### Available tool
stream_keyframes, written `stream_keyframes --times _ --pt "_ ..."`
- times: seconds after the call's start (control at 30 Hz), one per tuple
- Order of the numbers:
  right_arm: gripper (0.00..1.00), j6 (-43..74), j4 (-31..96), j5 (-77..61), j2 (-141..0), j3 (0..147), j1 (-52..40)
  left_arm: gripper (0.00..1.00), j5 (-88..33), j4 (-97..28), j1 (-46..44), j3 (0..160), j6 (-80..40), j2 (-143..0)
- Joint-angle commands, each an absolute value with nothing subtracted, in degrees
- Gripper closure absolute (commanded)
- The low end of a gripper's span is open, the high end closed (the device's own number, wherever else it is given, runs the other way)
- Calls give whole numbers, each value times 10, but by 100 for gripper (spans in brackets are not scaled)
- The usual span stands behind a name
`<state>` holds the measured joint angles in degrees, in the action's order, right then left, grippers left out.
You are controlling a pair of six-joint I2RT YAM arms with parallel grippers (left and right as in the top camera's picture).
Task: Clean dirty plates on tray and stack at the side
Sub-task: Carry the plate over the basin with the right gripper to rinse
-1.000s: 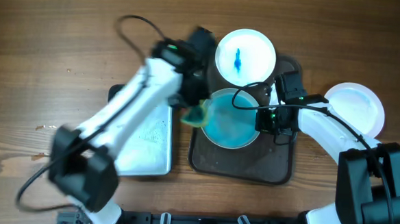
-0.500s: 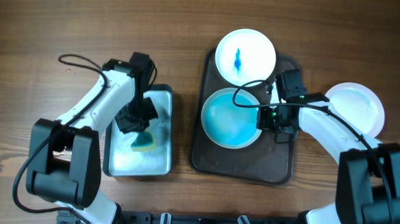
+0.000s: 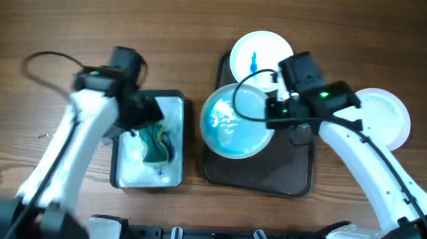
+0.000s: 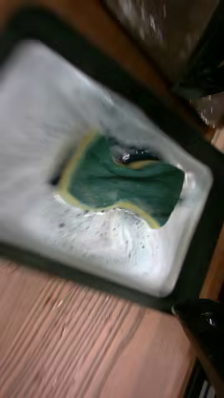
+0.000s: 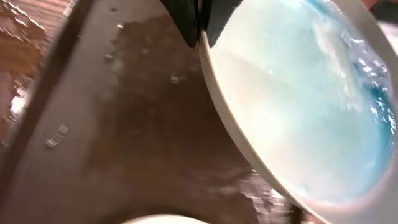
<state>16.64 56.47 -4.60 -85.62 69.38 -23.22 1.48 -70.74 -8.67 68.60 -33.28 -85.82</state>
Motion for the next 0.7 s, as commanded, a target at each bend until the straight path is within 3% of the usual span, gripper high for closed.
stream_keyframes --times 0.0,0.13,0.33,0.67 --pt "96 197 532 -29 -881 738 -298 0 22 -742 -23 729 -330 -760" --pt "96 197 458 14 -909 748 -364 0 23 -749 40 731 -330 -687" --pt "96 196 344 186 -929 748 -472 0 27 -749 129 731 -330 -602" --pt "96 107 231 541 -929 748 -622 0 27 -749 150 731 -330 -566"
